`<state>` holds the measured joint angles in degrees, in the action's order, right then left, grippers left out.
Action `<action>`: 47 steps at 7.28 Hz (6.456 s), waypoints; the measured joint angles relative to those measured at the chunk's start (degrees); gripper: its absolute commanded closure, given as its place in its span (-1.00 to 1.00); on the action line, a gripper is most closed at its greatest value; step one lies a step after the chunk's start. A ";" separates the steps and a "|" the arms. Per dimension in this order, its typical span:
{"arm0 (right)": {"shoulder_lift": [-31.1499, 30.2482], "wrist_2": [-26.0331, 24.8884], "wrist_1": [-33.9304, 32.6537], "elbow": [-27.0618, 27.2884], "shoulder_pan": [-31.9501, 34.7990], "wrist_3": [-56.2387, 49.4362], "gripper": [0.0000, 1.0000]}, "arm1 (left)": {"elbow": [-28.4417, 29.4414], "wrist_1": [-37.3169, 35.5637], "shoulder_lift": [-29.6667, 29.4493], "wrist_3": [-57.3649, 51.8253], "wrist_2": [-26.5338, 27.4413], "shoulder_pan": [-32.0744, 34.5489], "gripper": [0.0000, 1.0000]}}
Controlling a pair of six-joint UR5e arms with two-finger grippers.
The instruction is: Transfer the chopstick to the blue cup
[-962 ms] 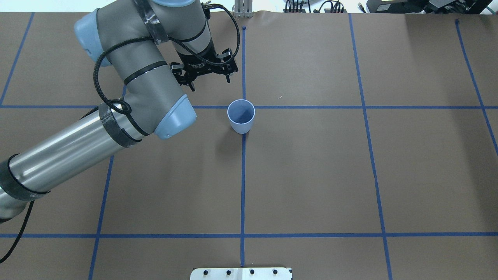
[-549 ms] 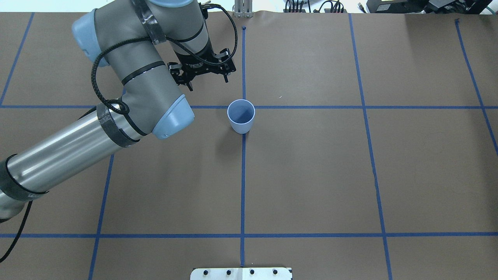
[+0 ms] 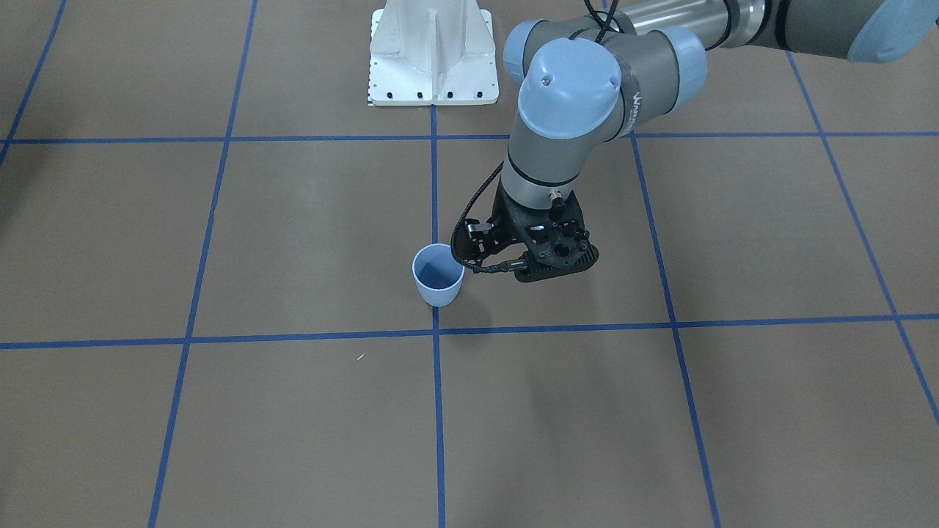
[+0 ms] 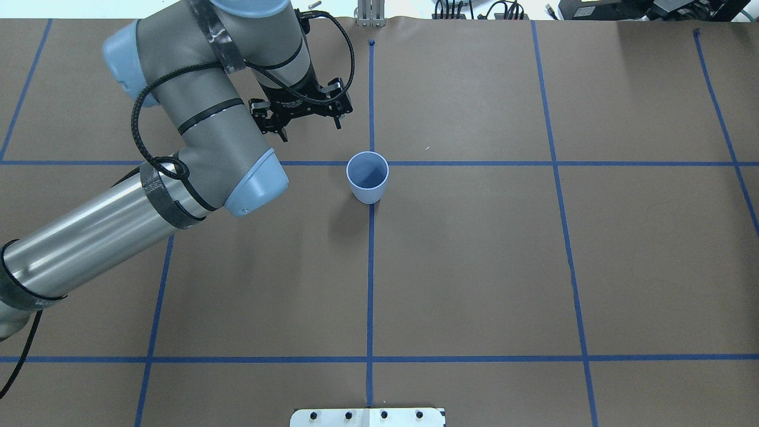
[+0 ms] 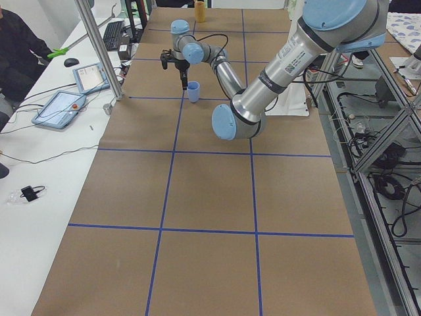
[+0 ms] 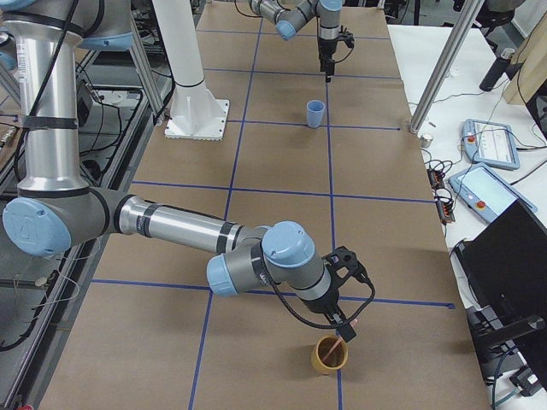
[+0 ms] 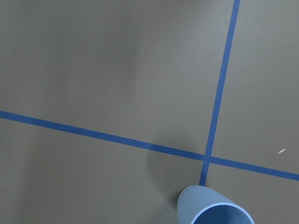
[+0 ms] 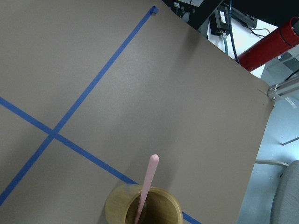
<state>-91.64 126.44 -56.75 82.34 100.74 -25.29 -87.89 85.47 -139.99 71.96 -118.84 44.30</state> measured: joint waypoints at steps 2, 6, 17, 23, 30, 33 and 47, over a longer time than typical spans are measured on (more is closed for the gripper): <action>0.41 1.15 4.23 -4.13 -0.53 0.41 -1.00 | -0.22 0.19 0.43 0.02 0.01 -0.01 -0.97; 2.81 0.65 5.03 -7.61 -3.61 0.35 -1.00 | -0.26 0.22 0.54 0.02 0.05 -0.08 -0.97; 5.16 -4.62 5.14 -10.73 -7.60 0.33 0.66 | -0.61 0.22 0.58 0.10 0.08 -0.09 -0.97; 5.09 -4.46 5.45 -9.63 -7.47 0.43 0.69 | -0.77 0.22 0.59 0.36 0.02 -0.11 -0.97; 0.35 -4.04 5.56 -4.94 -0.87 0.77 1.00 | -1.74 0.22 0.57 0.64 -0.18 -0.26 -0.97; 0.31 -4.03 5.25 -2.41 0.02 3.77 1.00 | -1.79 0.22 0.65 0.66 -0.24 -0.33 -0.97; 31.97 -2.45 -27.73 22.35 -27.22 71.00 1.00 | -10.30 0.39 17.44 -25.58 -8.40 18.09 -0.97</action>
<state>-59.67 123.99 -84.48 104.68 73.52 45.71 -98.19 85.86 -122.55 46.38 -127.25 62.39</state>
